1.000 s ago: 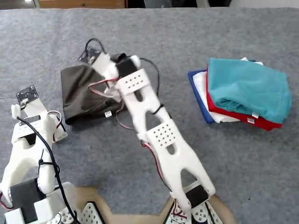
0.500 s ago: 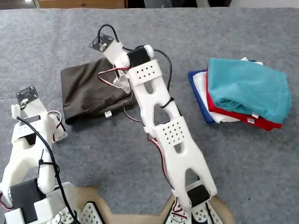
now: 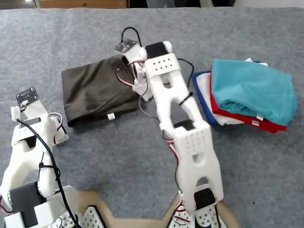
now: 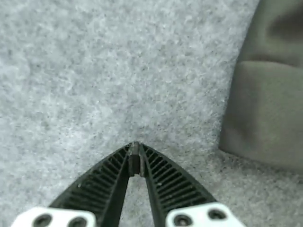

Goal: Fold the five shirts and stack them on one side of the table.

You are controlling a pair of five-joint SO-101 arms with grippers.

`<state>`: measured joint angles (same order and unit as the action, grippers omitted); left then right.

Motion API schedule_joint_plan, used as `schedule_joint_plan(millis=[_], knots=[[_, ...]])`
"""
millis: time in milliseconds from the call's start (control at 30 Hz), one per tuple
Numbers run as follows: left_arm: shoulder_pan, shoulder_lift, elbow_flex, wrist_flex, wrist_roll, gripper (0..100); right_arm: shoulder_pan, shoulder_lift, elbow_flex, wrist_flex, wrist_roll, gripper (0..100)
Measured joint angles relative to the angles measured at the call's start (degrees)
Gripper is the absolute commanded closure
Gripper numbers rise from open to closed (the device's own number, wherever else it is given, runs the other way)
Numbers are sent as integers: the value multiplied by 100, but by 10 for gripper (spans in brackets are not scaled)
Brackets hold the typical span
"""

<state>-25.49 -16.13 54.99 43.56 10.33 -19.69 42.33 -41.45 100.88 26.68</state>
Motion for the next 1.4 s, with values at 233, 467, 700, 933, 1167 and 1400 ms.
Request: schedule_joint_plan(millis=[233,467,700,933,1167,1400], knots=[[0,0,0,0,0,971,-26,-914,800,-782,193,984],[0,0,0,0,0,971,-633,-598,97,-2690,185,984],[0,0,0,0,0,971,-809,492,-35,-3015,185,984],[0,0,0,0,0,971,-800,580,-615,-2048,185,984],[0,0,0,0,0,971,-800,580,-879,-422,193,985],[0,0,0,0,0,971,-607,580,-580,-53,193,984]])
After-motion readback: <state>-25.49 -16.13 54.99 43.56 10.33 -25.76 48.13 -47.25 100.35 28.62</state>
